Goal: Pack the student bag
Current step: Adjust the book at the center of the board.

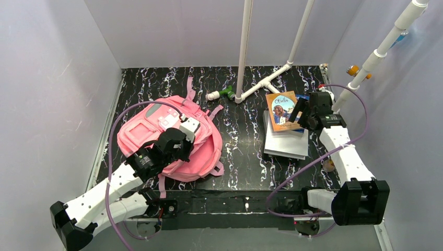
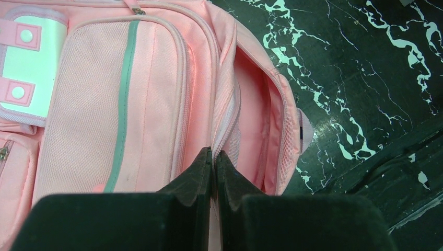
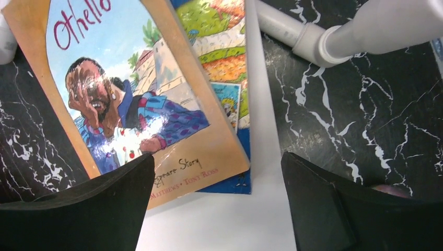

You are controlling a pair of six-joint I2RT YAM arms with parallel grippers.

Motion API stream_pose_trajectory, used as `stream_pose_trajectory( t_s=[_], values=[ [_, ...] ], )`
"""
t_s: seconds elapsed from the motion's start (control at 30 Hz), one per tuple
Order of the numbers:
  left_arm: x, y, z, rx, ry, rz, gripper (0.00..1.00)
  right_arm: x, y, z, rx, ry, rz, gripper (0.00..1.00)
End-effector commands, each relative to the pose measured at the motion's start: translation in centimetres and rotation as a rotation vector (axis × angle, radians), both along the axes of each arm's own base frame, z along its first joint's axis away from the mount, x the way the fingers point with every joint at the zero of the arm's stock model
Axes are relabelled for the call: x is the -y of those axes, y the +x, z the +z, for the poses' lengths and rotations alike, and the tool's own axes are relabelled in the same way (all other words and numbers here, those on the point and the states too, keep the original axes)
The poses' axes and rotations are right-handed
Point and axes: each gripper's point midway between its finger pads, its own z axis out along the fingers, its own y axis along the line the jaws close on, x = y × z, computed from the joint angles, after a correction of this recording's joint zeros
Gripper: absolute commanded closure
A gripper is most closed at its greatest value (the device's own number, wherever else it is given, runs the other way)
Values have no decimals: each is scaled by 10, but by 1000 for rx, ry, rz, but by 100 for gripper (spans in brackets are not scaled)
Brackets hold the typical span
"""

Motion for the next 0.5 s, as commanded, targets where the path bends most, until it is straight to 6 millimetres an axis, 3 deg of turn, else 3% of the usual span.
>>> stream_pose_trajectory(
  t_s=[0.0, 0.2, 0.47],
  values=[
    [-2, 5, 10, 42, -28, 19, 100, 9, 24, 27, 112, 22, 54, 2],
    [2, 4, 9, 29, -30, 5, 100, -11, 34, 23, 129, 92, 161, 2],
    [5, 2, 7, 15, -32, -12, 100, 2, 47, 16, 130, 104, 124, 2]
  ],
)
